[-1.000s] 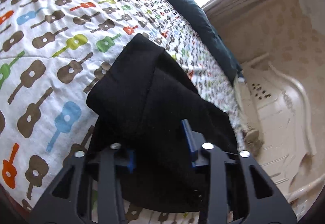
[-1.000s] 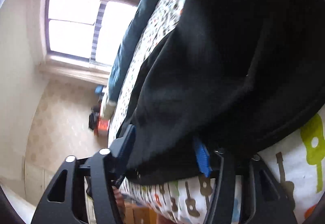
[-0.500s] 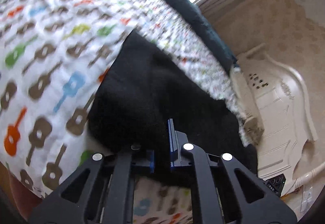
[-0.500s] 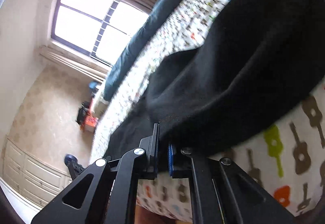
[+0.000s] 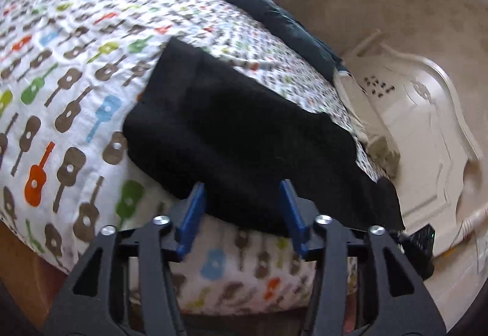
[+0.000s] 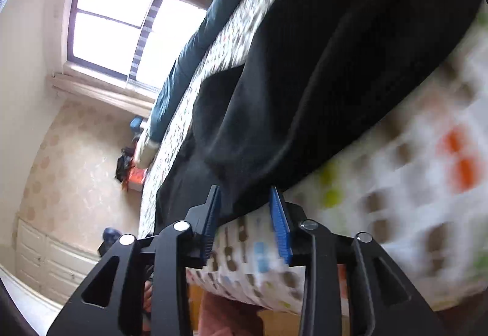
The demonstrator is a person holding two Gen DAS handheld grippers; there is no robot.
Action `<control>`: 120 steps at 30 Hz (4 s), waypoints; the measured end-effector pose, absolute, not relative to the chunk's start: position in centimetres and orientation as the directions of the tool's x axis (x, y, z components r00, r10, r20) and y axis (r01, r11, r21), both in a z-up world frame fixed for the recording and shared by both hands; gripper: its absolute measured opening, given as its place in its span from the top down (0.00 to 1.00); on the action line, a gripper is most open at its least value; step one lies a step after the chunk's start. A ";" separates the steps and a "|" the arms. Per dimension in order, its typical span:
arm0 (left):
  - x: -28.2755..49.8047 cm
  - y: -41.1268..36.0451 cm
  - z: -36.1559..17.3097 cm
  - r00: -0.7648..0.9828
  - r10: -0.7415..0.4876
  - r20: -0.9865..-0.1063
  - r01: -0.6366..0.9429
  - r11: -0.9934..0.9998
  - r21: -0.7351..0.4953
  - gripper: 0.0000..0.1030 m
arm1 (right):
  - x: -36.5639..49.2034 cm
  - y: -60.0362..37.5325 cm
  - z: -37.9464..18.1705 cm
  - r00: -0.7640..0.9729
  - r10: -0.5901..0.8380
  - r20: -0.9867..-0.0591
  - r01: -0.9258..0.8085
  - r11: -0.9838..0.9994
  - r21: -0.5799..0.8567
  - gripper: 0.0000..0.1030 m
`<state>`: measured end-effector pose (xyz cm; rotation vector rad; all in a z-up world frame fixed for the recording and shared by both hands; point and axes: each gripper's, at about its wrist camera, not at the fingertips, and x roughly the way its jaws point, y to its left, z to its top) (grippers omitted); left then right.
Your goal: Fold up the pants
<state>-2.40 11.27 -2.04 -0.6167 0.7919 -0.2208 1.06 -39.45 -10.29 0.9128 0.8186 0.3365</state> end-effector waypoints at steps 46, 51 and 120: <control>8.5 7.9 -2.6 0.684 -0.406 -0.606 -0.053 0.801 -0.596 0.06 | 4.0 -70.0 -0.6 0.867 -0.067 -0.494 0.416 0.643 0.643 0.94; 8.6 7.7 -2.7 0.686 -0.394 -0.612 -0.045 0.816 -0.577 0.05 | 0.7 -71.6 -4.5 0.827 -0.065 -0.559 0.480 0.599 0.641 0.94; 8.7 7.2 -2.9 0.695 -0.366 -0.619 -0.012 0.854 -0.519 0.02 | -1.0 -74.4 -8.3 0.771 0.068 -0.633 0.494 0.563 0.663 0.45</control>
